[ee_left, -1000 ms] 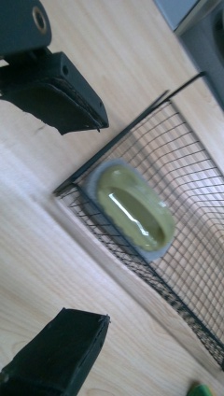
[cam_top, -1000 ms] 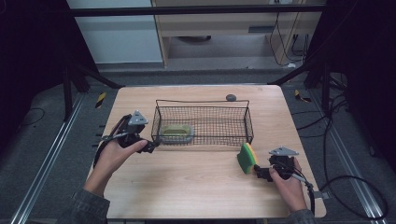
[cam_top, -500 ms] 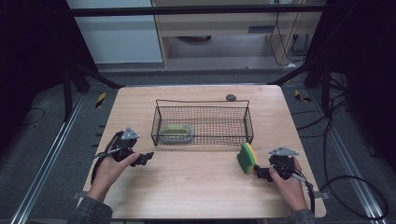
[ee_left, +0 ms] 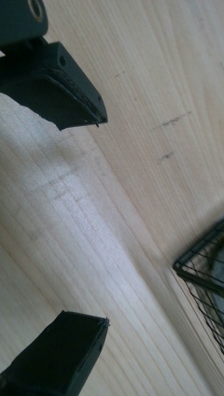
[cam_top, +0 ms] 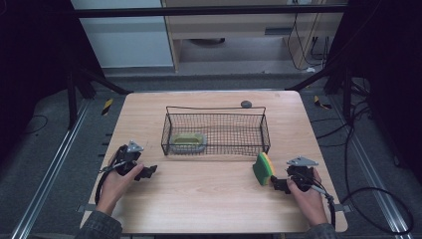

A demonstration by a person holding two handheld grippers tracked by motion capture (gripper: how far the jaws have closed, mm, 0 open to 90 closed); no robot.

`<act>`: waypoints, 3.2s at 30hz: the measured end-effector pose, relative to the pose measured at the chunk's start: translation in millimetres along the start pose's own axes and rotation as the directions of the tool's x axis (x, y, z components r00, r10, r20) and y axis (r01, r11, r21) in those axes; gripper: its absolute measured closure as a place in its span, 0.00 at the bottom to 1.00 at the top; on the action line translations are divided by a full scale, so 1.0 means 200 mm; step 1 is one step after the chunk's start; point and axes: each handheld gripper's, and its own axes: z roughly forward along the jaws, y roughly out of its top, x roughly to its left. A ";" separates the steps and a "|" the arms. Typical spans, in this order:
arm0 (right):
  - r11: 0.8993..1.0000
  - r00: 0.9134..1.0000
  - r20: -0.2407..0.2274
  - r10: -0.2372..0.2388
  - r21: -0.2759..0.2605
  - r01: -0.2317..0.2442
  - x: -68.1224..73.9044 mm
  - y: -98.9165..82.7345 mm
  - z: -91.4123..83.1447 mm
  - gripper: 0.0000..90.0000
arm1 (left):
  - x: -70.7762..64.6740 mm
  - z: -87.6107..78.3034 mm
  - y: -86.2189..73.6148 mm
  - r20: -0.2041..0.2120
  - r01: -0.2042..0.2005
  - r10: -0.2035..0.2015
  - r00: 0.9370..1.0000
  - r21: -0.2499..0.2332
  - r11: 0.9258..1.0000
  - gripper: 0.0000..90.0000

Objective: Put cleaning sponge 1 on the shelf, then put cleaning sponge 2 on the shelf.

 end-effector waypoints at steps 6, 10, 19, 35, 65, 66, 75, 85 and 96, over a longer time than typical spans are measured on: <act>1.000 1.000 0.000 0.000 0.000 0.000 0.00 0.00 0.00 0.01 | 0.02 0.07 -0.03 -0.001 0.027 -0.027 1.000 0.009 1.000 0.03; 1.000 1.000 0.005 0.001 0.001 -0.001 0.00 0.00 0.00 0.01 | 0.02 0.08 -0.05 0.009 0.057 -0.057 0.998 -0.027 0.998 0.00; 1.000 1.000 0.007 0.014 -0.001 -0.014 0.00 -0.01 -0.02 0.05 | 0.02 0.09 -0.09 0.002 0.069 -0.069 0.998 -0.105 0.992 0.00; 1.000 0.999 0.040 0.003 -0.022 -0.002 0.06 -0.03 -0.34 0.09 | 0.01 0.09 -0.09 -0.012 0.085 -0.087 0.996 -0.105 0.991 0.00; 0.969 0.995 -0.017 -0.102 0.224 0.103 0.33 0.51 -0.36 0.22 | 0.00 0.10 -0.08 -0.033 0.113 -0.117 0.993 -0.106 0.988 0.00; 0.969 0.995 -0.013 -0.101 0.227 0.101 0.33 0.51 -0.35 0.22 | 0.00 0.10 -0.08 -0.033 0.114 -0.118 0.993 -0.106 0.988 0.00; 0.956 0.995 0.000 -0.096 0.278 0.093 0.33 0.54 -0.31 0.26 | 0.00 0.10 -0.08 -0.033 0.113 -0.117 0.993 -0.104 0.988 0.00; 0.930 0.998 -0.014 -0.060 0.362 0.061 0.33 0.58 -0.25 0.31 | 0.00 0.10 -0.08 -0.033 0.110 -0.114 0.993 -0.104 0.988 0.00; 0.901 0.999 -0.026 -0.040 0.430 0.047 0.31 0.57 -0.10 0.45 | 0.01 0.11 -0.07 -0.032 0.110 -0.114 0.993 -0.106 0.988 0.00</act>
